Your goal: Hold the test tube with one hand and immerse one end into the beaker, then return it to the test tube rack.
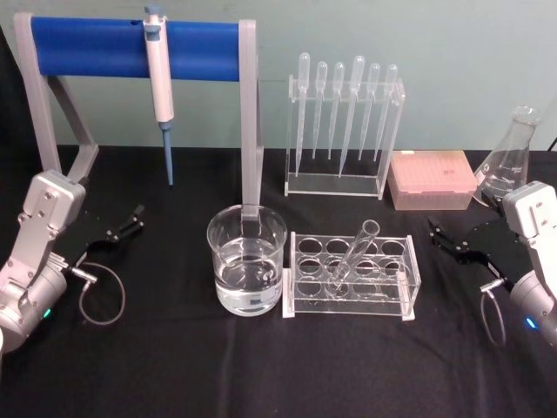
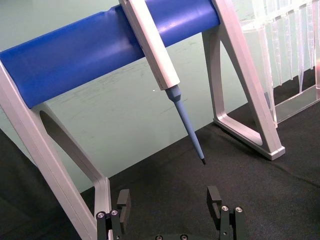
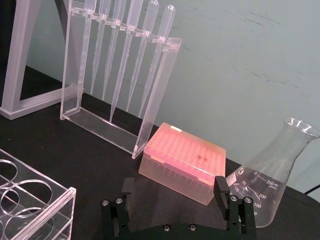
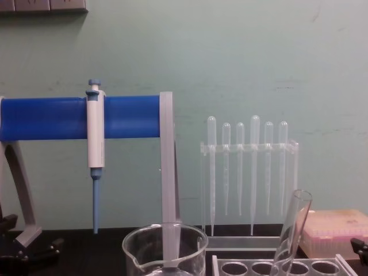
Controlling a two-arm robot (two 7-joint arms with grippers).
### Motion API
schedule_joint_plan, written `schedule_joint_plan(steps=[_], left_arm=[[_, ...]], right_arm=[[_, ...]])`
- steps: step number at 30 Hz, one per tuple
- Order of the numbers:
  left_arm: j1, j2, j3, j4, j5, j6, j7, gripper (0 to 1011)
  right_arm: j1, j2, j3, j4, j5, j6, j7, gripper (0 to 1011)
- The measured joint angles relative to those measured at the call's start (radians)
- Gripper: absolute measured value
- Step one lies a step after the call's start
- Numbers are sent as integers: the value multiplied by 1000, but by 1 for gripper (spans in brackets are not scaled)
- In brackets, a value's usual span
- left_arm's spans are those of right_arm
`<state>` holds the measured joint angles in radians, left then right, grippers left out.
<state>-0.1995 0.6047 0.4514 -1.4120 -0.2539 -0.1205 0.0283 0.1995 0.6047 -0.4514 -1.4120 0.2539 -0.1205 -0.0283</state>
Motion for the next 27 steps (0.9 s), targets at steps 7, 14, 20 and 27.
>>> schedule_joint_plan(steps=[7,14,20,27], left_arm=[[0,0,0,0,0,0,0,1000],[0,0,0,0,0,0,0,1000],[0,0,0,0,0,0,0,1000],[0,0,0,0,0,0,0,1000]], right_arm=[[0,0,0,0,0,0,0,1003],[0,0,0,0,0,0,0,1003],[0,0,0,0,0,0,0,1003],[0,0,0,0,0,0,0,1003]])
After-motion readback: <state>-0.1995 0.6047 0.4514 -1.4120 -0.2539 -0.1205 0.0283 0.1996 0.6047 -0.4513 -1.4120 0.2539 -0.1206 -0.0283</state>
